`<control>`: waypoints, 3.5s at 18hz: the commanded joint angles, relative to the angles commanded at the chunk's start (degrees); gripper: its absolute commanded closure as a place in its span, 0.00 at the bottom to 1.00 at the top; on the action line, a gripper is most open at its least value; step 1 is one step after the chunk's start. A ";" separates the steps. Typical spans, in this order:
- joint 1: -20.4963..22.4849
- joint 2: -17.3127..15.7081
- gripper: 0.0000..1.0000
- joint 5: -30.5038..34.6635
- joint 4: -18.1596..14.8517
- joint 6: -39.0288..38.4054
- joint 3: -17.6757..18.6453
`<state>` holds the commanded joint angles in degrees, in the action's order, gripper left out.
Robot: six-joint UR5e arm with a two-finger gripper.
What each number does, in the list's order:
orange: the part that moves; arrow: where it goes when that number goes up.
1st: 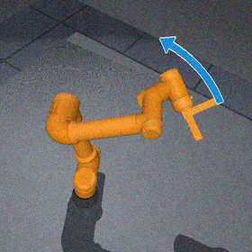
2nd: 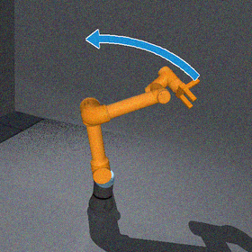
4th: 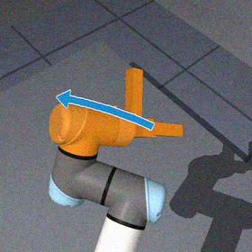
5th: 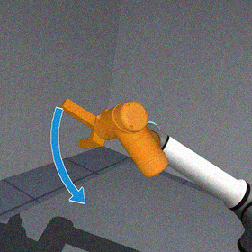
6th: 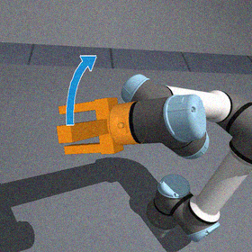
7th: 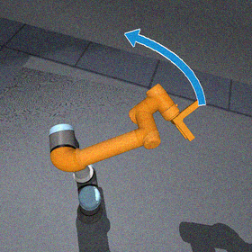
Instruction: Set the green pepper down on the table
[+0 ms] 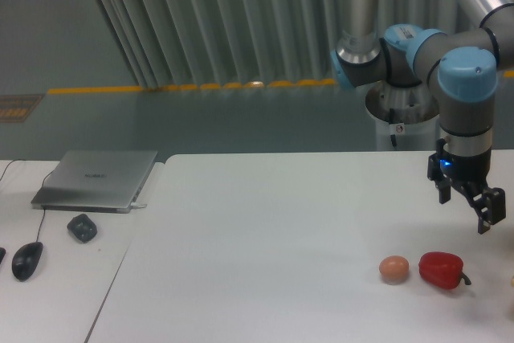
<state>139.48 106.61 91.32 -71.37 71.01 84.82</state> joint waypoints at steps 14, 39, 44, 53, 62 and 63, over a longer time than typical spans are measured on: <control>8.07 1.85 0.00 -0.18 2.98 17.10 -2.12; 17.48 9.75 0.00 10.81 18.18 86.56 -4.66; 18.10 11.42 0.00 10.72 20.21 88.07 -3.96; 20.12 11.07 0.00 10.63 20.04 88.33 0.25; 20.39 12.39 0.00 10.63 20.57 87.63 -0.09; 20.39 12.48 0.00 10.63 20.57 87.63 -0.01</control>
<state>159.87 119.09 101.95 -50.80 158.64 84.81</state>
